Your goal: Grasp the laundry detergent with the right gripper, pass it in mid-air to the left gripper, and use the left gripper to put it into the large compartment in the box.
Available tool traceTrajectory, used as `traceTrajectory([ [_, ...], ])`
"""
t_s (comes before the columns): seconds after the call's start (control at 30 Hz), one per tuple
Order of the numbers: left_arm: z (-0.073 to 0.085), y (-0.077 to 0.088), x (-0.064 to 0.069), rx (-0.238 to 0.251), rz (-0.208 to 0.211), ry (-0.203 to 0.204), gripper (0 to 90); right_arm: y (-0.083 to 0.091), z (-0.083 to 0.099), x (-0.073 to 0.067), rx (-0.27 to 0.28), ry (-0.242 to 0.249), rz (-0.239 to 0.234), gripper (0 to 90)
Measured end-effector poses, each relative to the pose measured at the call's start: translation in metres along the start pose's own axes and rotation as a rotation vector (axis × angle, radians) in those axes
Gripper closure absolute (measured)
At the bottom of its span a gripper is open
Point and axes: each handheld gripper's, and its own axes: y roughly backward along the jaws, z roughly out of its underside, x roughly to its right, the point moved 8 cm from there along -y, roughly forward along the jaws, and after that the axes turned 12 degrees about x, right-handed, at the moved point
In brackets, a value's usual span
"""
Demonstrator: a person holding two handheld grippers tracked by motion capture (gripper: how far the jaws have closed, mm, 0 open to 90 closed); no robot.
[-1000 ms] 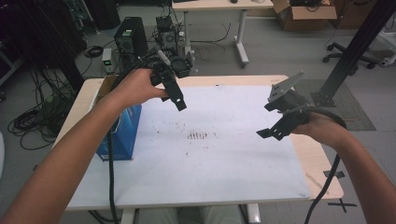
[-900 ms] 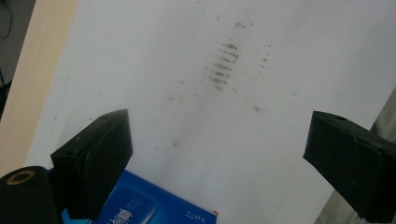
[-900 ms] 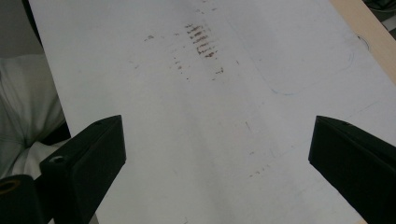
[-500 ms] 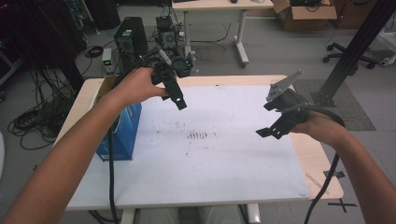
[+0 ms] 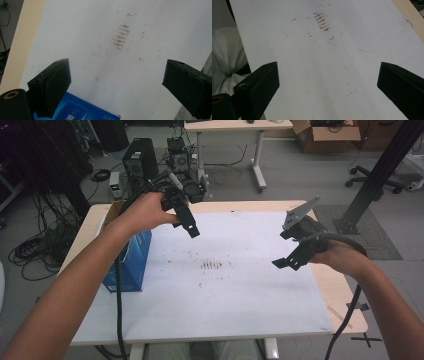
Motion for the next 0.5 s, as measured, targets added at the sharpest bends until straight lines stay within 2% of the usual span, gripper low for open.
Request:
traceTrajectory([
  [0.3,0.0004,-0.0004,-0.0002,-0.004,-0.001,0.008,8.3,0.0003,0.0022,-0.0002,0.002,-0.004,0.001,3.9],
  [0.5,-0.0006,-0.0015,-0.0002,-0.011,0.003,0.0,8.3,0.0001,0.005,0.0004,0.003,-0.008,0.0,3.9],
])
